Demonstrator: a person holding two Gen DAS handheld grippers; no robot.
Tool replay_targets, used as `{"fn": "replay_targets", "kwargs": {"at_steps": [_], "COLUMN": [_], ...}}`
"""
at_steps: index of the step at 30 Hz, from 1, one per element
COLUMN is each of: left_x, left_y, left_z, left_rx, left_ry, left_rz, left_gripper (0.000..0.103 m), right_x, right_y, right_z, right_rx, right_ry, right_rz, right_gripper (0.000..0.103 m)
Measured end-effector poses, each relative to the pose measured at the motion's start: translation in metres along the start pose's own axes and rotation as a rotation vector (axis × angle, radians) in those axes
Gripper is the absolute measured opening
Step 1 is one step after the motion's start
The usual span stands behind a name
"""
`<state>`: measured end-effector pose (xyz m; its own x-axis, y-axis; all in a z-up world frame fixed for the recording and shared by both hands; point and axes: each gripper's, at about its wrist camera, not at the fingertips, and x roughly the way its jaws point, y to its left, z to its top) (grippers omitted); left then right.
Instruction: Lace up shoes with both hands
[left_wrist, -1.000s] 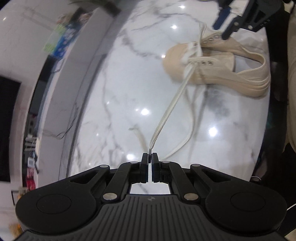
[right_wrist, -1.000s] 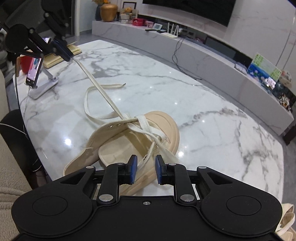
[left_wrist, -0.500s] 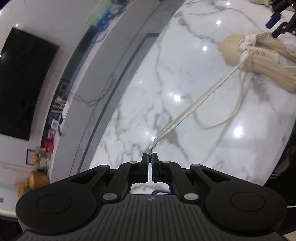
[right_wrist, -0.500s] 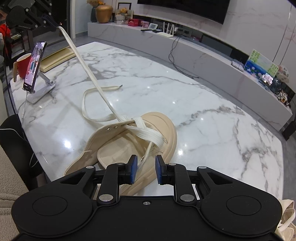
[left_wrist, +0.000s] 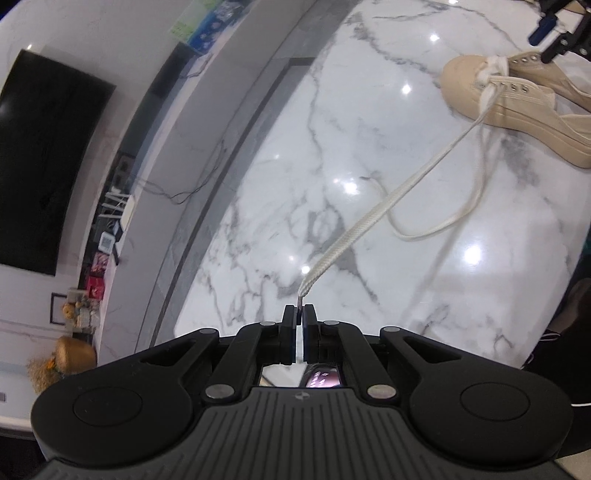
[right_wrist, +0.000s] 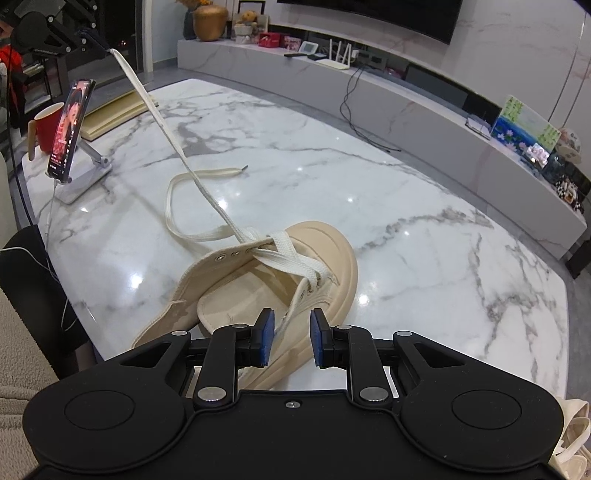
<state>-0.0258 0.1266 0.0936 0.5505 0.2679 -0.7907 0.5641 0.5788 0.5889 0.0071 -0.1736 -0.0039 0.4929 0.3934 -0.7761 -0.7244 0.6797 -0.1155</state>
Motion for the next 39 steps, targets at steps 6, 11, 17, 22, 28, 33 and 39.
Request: {"fn": "replay_targets", "kwargs": {"at_steps": [6,11,17,22,28,33,39], "left_x": [0.013,0.036,0.073,0.103,0.129,0.135,0.140], "left_y": [-0.020,-0.046,-0.081,-0.097,-0.087,-0.070,-0.031], "left_z": [0.010,0.021,0.031,0.025,0.017,0.022,0.041], "left_rx": [0.037,0.073,0.094,0.114,0.042,-0.024,-0.248], "left_ry": [-0.040,-0.051,-0.023,0.049,0.126,0.124,0.096], "left_rz": [-0.070,-0.151,-0.255,-0.287,-0.228,-0.193,-0.220], "left_gripper": [0.002,0.002,0.003,0.004,0.005,0.033,0.041], "right_x": [0.004,0.005,0.007,0.008,0.011,0.014,0.018], "right_y": [0.003,0.002,-0.002,-0.005,-0.003,-0.005,-0.009], "right_z": [0.002,0.002,0.002,0.003,0.004,0.004,0.004], "right_rx": [-0.006,0.009,0.039,0.049,0.050,0.060,0.072], "right_ry": [0.014,0.018,0.018,0.018,0.017,0.019,0.025], "right_rz": [-0.005,0.000,0.012,0.014,0.030,0.034,0.035], "right_gripper": [0.019,0.019,0.019,0.019,0.019,0.019,0.020]}}
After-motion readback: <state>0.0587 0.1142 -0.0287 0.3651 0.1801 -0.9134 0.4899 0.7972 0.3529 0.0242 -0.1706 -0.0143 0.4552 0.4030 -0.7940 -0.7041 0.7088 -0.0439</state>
